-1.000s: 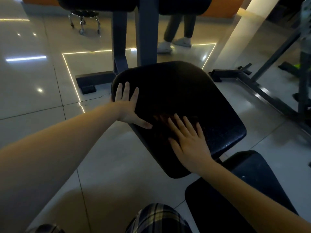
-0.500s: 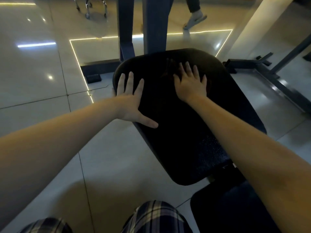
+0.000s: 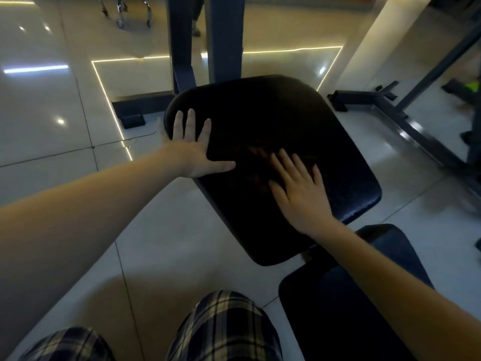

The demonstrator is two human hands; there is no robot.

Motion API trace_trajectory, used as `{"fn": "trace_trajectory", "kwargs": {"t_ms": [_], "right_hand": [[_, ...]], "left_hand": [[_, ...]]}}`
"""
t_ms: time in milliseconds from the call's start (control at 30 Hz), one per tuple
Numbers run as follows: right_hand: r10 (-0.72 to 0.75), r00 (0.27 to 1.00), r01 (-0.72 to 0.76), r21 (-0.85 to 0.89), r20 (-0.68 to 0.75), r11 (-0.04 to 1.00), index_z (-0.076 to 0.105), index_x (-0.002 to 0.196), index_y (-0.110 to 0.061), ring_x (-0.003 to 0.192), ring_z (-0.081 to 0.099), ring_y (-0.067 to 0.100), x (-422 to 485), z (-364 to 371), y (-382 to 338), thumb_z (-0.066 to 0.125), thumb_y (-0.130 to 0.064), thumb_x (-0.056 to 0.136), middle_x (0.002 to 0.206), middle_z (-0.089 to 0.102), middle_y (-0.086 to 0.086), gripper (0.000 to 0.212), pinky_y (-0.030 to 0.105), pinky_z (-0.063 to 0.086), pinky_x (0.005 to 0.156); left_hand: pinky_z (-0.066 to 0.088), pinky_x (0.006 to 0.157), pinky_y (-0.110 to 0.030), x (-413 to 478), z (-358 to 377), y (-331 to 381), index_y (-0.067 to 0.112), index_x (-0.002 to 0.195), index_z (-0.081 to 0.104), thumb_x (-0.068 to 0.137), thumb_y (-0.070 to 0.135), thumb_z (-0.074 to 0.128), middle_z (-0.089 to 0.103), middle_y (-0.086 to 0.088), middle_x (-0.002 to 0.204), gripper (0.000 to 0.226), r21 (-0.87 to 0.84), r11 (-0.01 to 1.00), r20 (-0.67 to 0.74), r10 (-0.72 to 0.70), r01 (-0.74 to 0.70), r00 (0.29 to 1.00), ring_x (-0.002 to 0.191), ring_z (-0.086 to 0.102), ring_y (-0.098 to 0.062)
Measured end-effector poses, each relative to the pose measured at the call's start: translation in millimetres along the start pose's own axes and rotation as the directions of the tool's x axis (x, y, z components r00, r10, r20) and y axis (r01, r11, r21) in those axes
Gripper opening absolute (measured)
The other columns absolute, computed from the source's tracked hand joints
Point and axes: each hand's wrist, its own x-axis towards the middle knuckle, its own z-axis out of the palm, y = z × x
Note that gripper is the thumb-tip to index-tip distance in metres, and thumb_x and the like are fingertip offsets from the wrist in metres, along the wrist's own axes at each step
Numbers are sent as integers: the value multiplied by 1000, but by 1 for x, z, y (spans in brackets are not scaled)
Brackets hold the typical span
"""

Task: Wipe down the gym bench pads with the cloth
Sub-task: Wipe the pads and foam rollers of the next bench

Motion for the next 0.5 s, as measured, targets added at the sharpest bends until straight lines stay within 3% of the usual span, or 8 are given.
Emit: {"fn": "trace_trajectory", "kwargs": {"t_ms": [100, 200, 300, 500], "right_hand": [[13, 999, -13, -14, 43, 1000, -8, 148, -44, 147, -15, 4, -53, 3, 9, 0, -61, 89, 159, -10, -19, 61, 39, -9, 121], [13, 1000, -13, -35, 23, 999, -8, 147, -46, 146, -16, 1, -40, 3, 16, 1, -61, 89, 158, -11, -22, 60, 36, -8, 121], [21, 999, -20, 40, -28, 999, 3, 152, -40, 143, -13, -2, 16, -3, 33, 15, -54, 100, 161, -5, -18, 56, 36, -4, 118], [255, 966, -252, 72, -35, 965, 5, 156, -29, 150, -5, 20, 166, -25, 43, 18, -47, 103, 164, -3, -4, 57, 53, -2, 117]], "left_hand": [[-16, 117, -58, 4, 3, 10, 26, 155, -20, 80, 86, 30, -32, -12, 158, 108, -89, 995, -45, -47, 43, 998, 145, -29, -35], [-10, 118, -59, 8, 18, 24, 32, 157, -10, 85, 83, 25, -24, -13, 161, 94, -177, 980, -230, -132, 92, 964, 147, -24, -35], [-9, 118, -59, 11, 25, 29, 35, 157, -4, 86, 82, 23, -19, -12, 163, 89, -208, 970, -311, -188, 127, 932, 149, -21, -35], [-6, 120, -57, 8, 26, 28, 33, 158, 2, 89, 75, 24, -15, -11, 164, 83, -234, 966, -365, -188, 106, 912, 150, -18, -33]]}}
